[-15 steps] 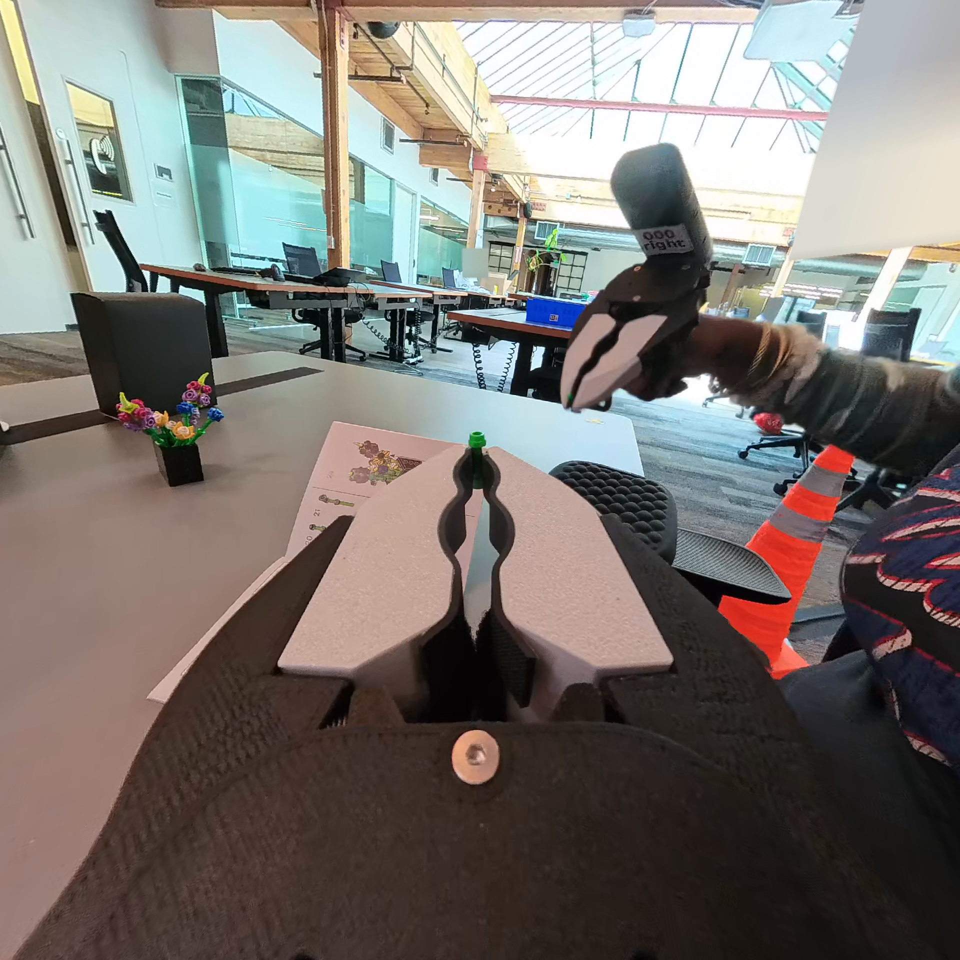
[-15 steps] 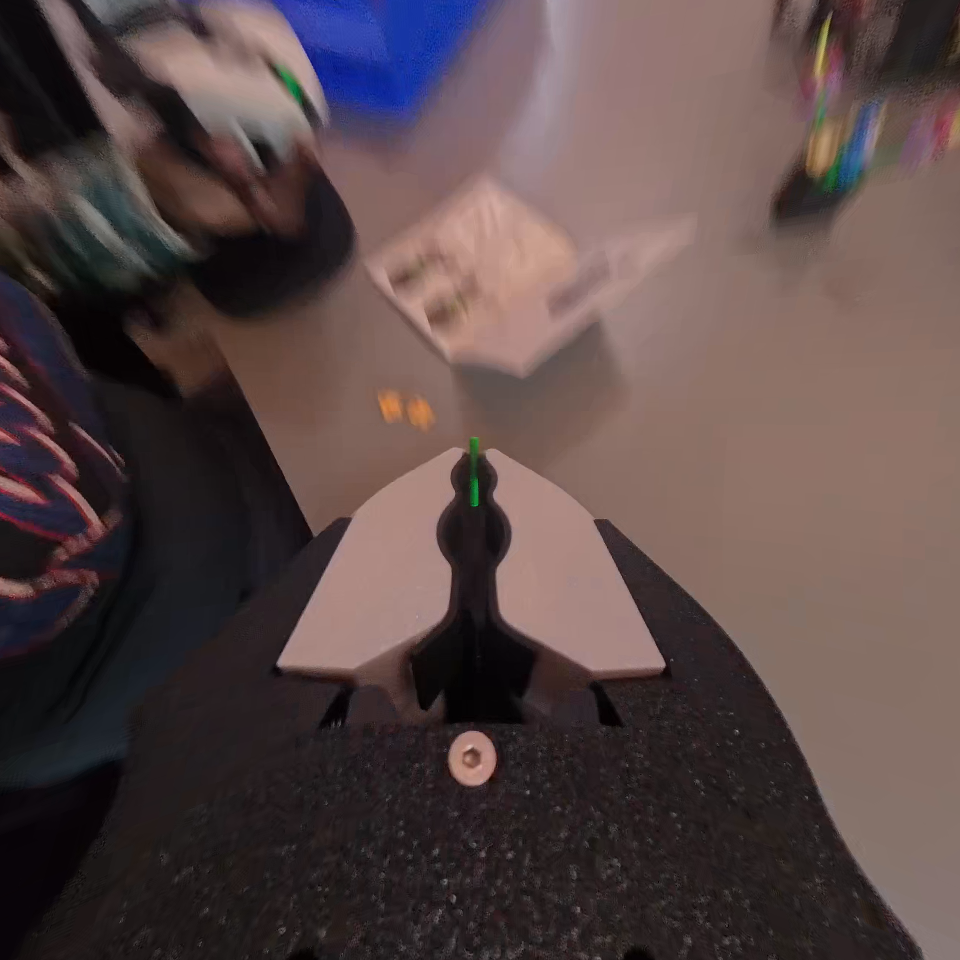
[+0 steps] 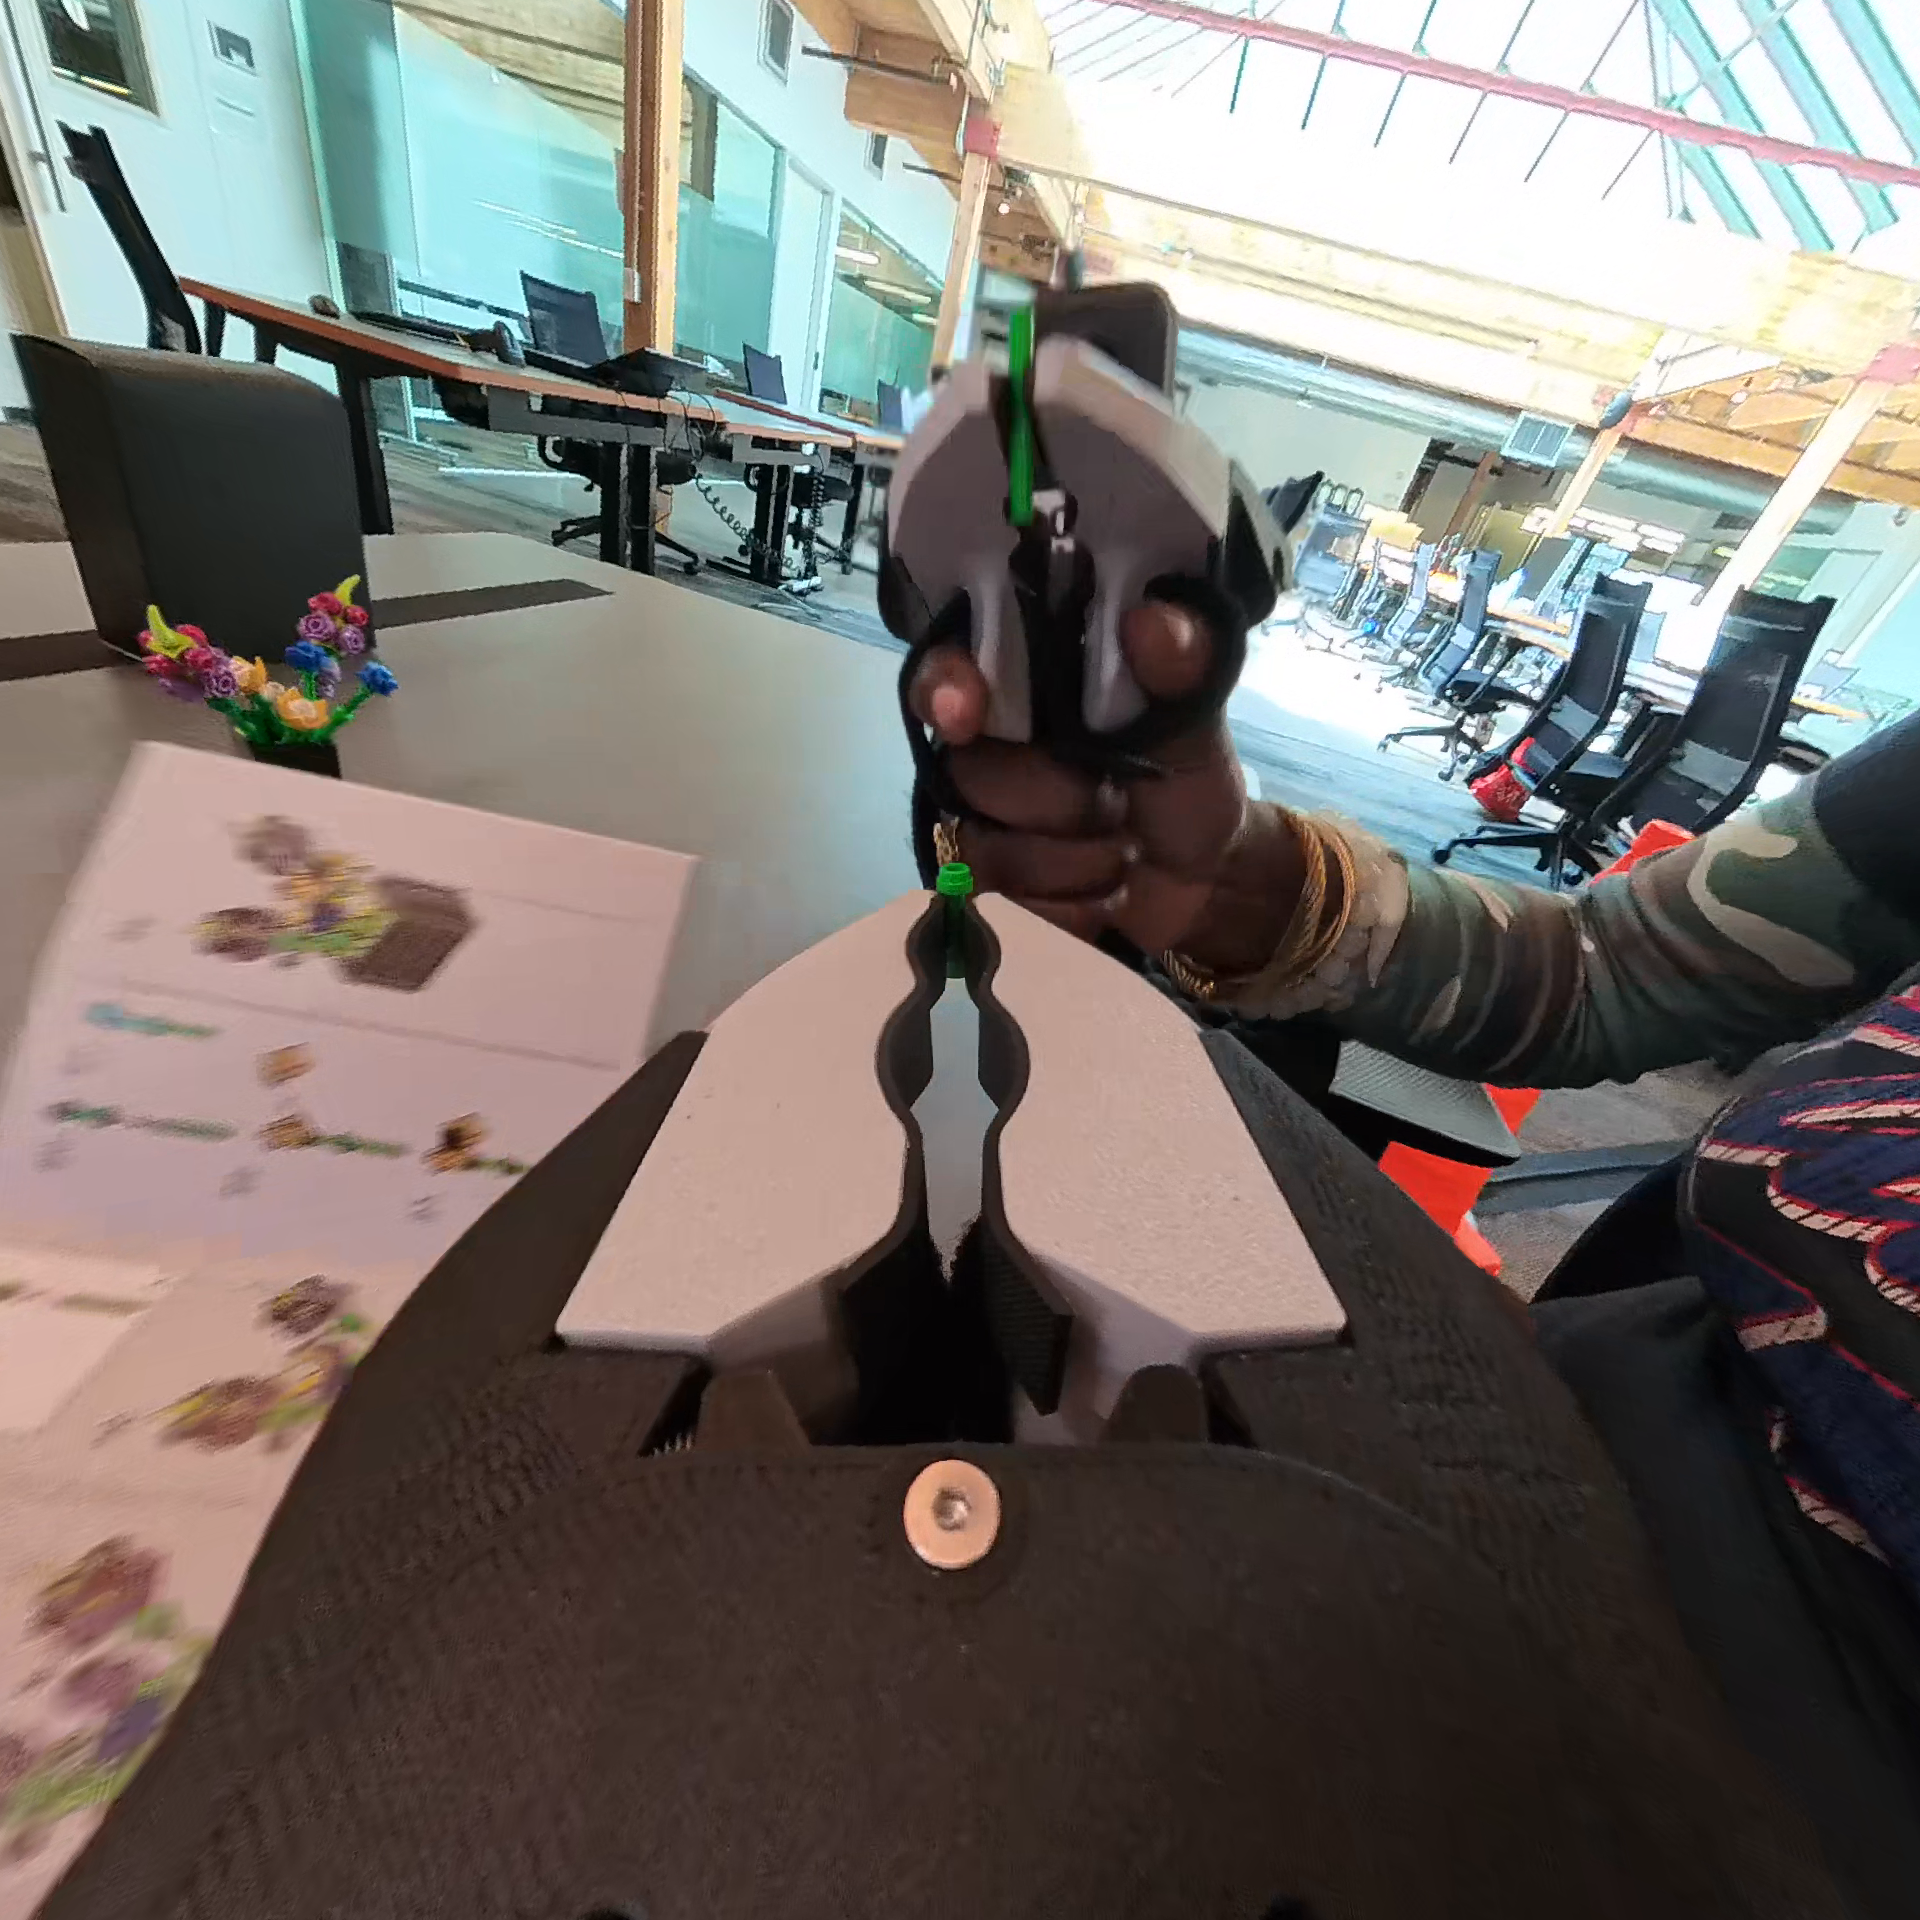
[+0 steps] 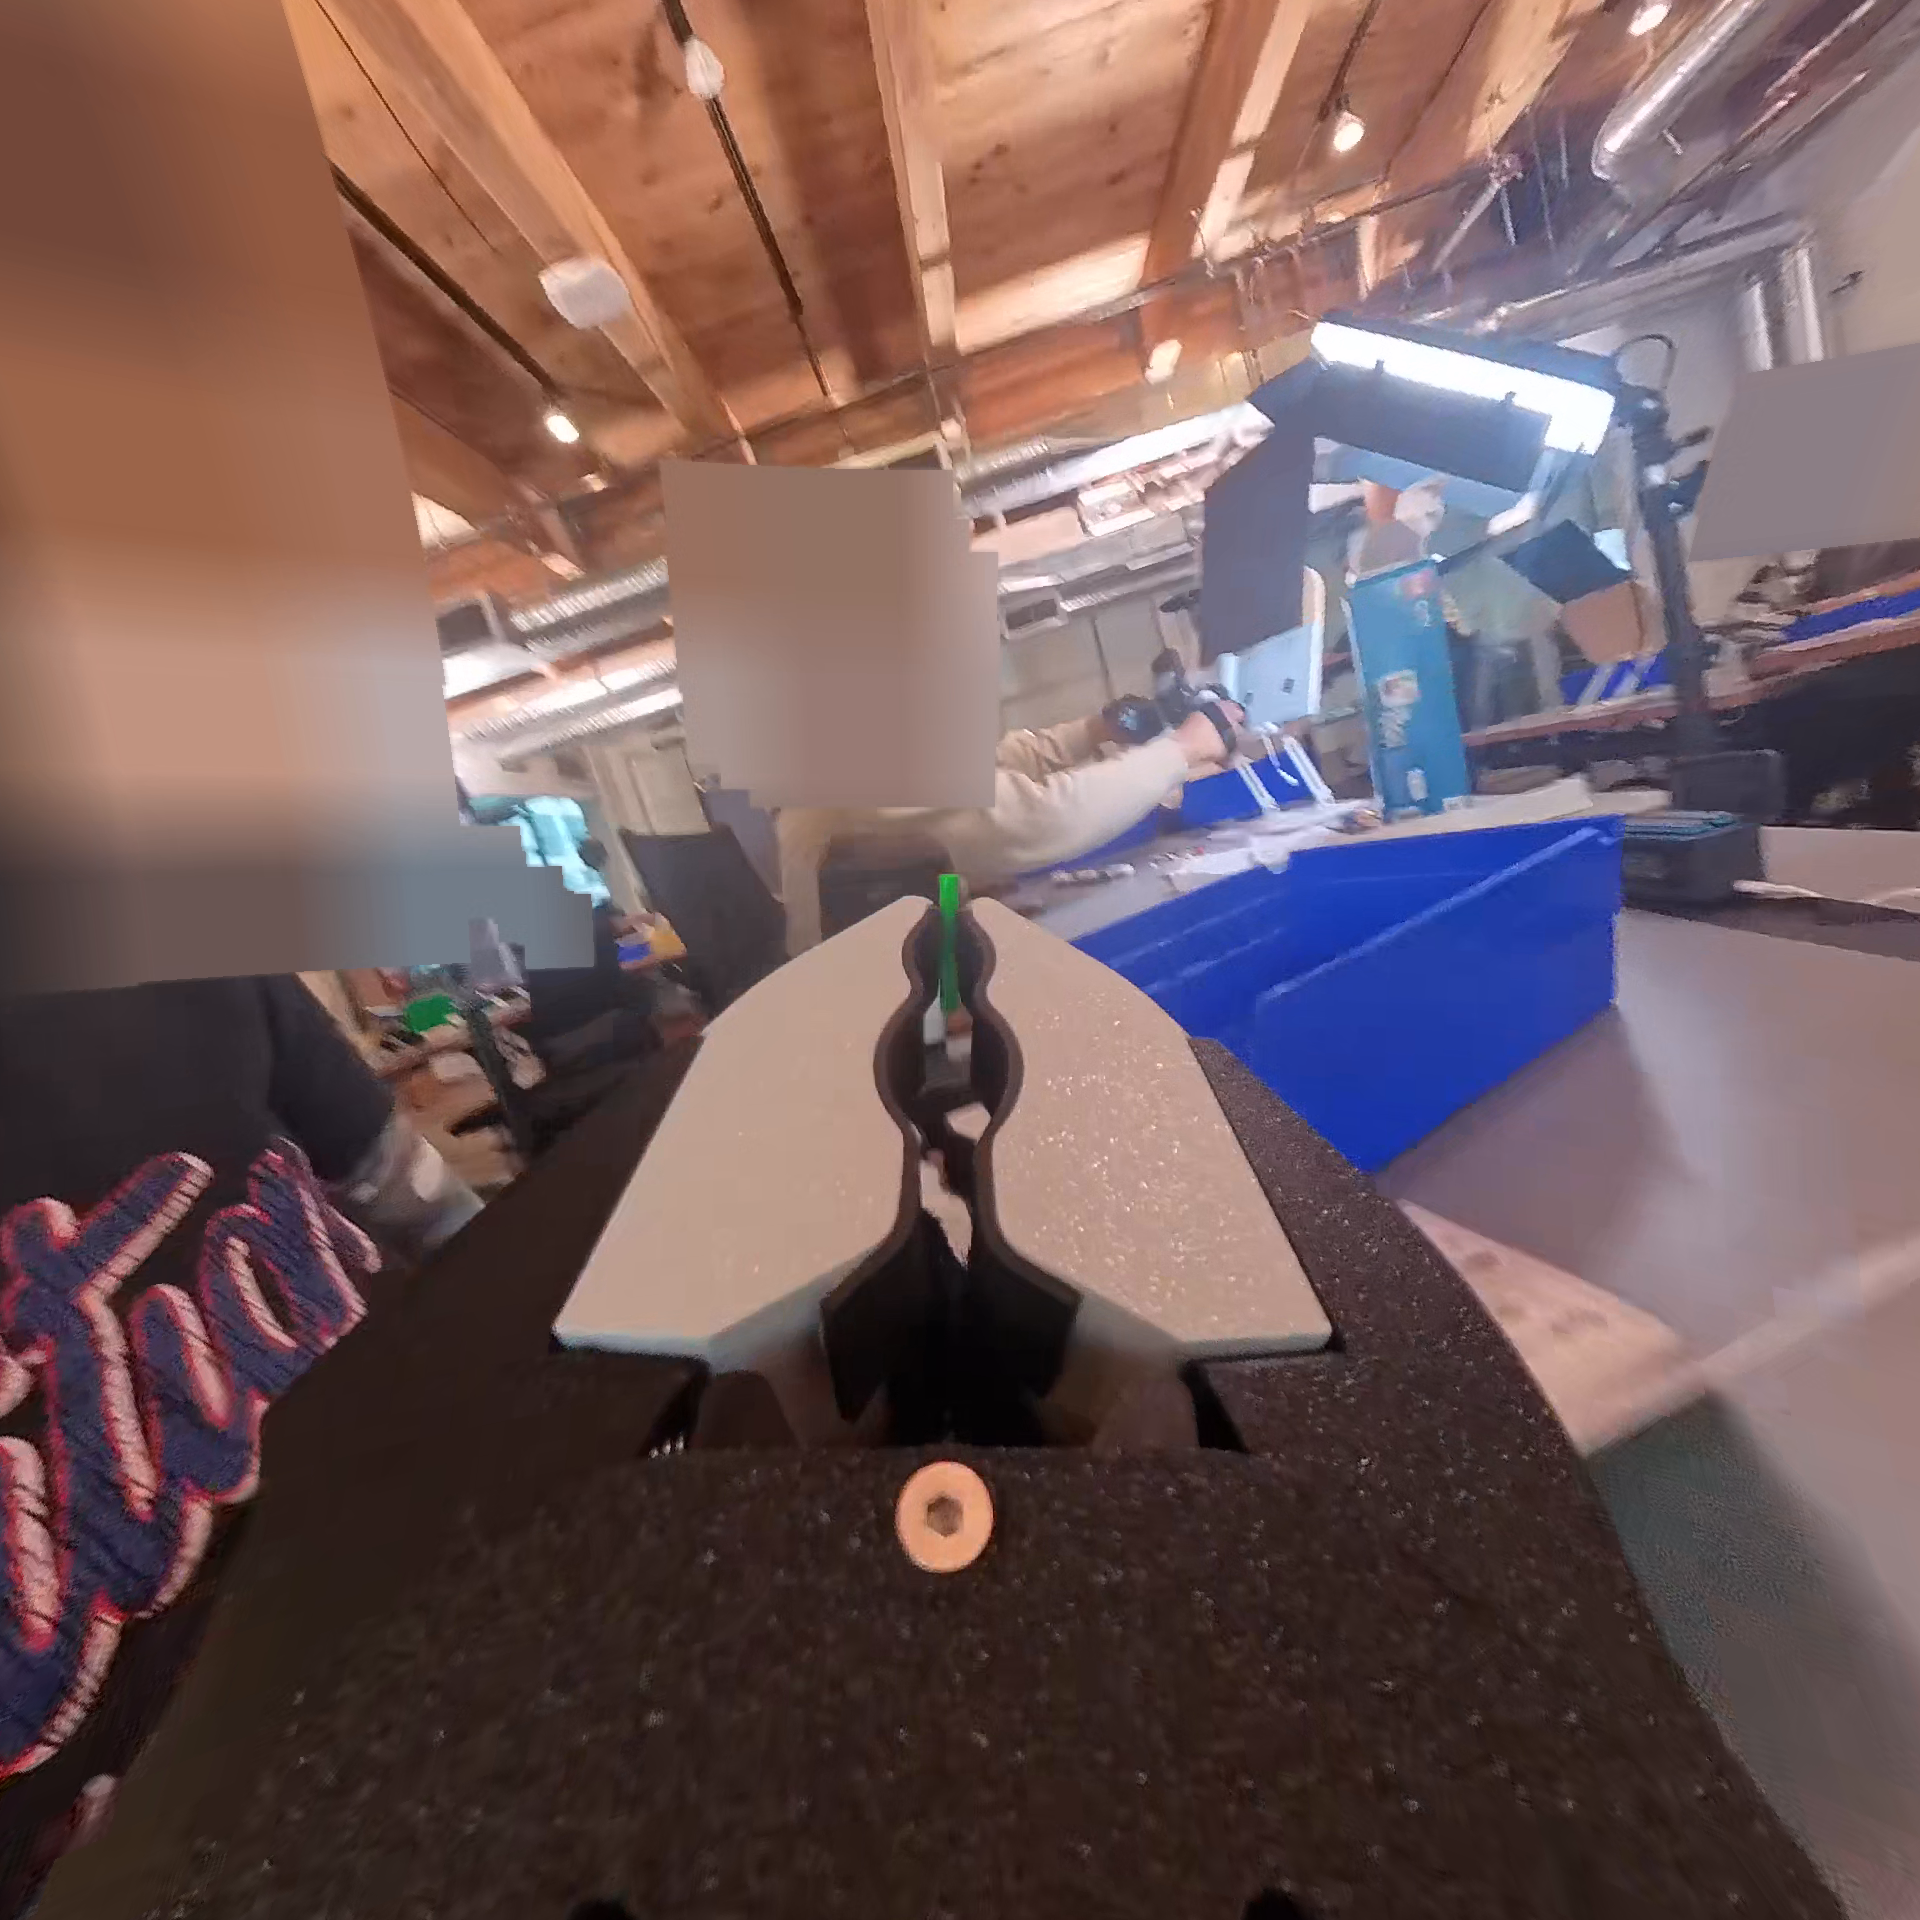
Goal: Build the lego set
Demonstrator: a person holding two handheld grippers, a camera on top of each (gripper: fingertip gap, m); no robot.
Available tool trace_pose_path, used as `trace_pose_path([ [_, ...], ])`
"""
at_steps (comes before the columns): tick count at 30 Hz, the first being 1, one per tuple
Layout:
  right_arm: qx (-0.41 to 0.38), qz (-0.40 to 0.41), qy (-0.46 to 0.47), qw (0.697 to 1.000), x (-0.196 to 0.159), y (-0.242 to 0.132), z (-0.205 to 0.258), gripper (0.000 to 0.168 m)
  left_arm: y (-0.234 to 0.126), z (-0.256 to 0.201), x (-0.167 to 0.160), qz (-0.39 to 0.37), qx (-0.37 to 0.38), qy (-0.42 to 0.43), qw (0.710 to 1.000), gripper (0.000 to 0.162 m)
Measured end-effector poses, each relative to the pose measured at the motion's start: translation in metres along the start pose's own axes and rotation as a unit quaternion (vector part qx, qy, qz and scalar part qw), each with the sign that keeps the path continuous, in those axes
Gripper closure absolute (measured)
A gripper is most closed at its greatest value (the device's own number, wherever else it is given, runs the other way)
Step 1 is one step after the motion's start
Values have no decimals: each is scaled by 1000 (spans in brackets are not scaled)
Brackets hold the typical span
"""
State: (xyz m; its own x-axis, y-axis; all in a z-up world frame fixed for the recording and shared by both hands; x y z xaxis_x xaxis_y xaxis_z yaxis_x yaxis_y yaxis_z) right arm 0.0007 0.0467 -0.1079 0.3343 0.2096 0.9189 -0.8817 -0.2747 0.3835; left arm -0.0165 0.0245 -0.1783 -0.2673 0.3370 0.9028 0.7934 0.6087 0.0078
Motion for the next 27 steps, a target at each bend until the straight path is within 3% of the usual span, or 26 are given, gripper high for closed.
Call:
trace_pose_path([
  [2,-19,18,-20,999,-7,-4,2,166,-3,0,3,-14,-10,-10,1000,159],
  [16,-12,13,93,996,-30,-7,-4,165,-1,4,1,-2,0,-26,1000,159],
  [27,-36,37,130,990,-47,-3,-13,165,-1,10,4,-10,6,-55,998,159],
])
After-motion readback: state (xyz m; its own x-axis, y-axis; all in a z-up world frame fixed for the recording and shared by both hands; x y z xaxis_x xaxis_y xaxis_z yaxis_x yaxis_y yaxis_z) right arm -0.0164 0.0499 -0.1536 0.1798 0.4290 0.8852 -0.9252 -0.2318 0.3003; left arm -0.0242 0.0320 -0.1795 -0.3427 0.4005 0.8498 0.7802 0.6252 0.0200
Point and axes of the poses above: each gripper's, where its closed fingertips meet, y out along the fingers, x out of its top, z = x × y across the jaws, the point moved 2 cm from there along -y, back along the fingers, and after that the axes turned 12 degrees about -y, right-handed, at the moved point
